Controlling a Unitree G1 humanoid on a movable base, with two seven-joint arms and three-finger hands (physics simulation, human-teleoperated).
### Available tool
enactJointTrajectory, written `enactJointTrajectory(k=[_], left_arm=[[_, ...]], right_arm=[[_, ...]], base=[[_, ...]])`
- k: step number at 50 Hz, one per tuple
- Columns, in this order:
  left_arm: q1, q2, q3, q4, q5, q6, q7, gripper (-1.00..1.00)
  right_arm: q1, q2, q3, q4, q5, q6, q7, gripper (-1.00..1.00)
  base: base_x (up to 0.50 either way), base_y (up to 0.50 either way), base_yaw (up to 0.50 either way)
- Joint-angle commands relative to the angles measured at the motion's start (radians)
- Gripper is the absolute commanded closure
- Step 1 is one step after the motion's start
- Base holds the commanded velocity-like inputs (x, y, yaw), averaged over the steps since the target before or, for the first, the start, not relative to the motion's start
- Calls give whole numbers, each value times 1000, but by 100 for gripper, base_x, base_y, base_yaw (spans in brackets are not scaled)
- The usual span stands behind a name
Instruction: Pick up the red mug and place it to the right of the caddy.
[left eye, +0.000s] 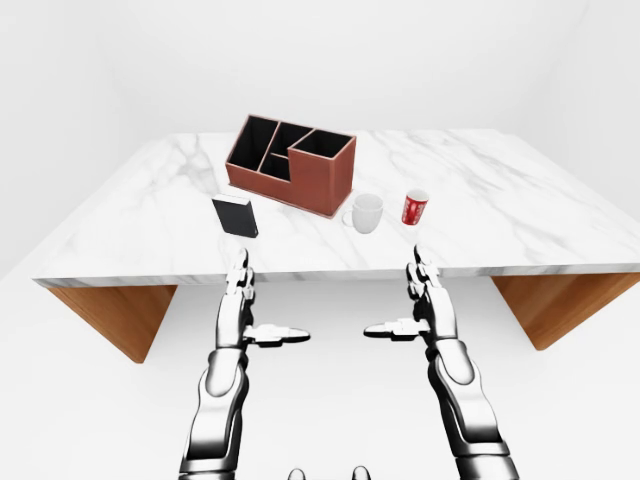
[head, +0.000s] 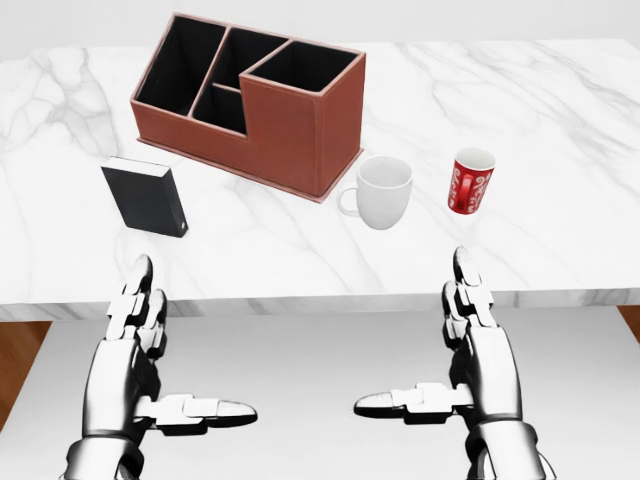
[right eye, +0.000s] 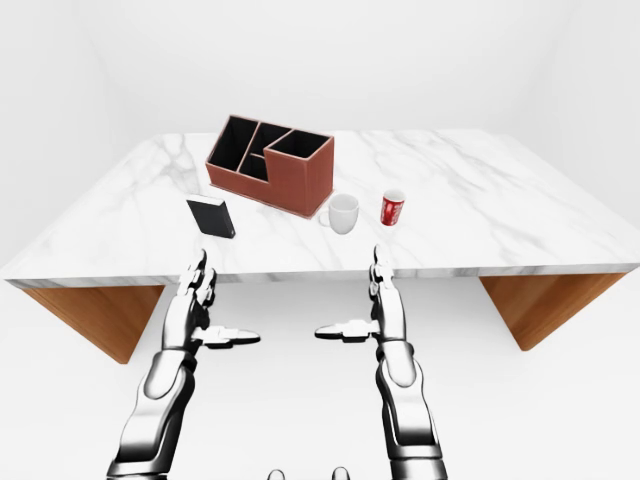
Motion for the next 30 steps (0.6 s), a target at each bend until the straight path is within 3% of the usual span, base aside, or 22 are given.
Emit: enactJointTrajectory(k=[1, 3, 11, 30], left_arm=[[61, 6, 8, -144, 1, 50, -28, -100], [83, 4, 1, -198, 6, 73, -30, -100], [146, 0, -13, -330, 19, 74, -40, -100], [316, 8, -85, -687, 65, 74, -37, -100]], right_arm=[[17, -14, -32, -58, 20, 22, 25, -100], [26, -13, -31, -84, 20, 32, 26, -100], [79, -7, -23, -218, 21, 81, 36, -100], [208, 9, -22, -551, 36, 81, 62, -100]], base=[[0, 0, 0], [0, 0, 0], [0, 0, 0], [0, 0, 0]])
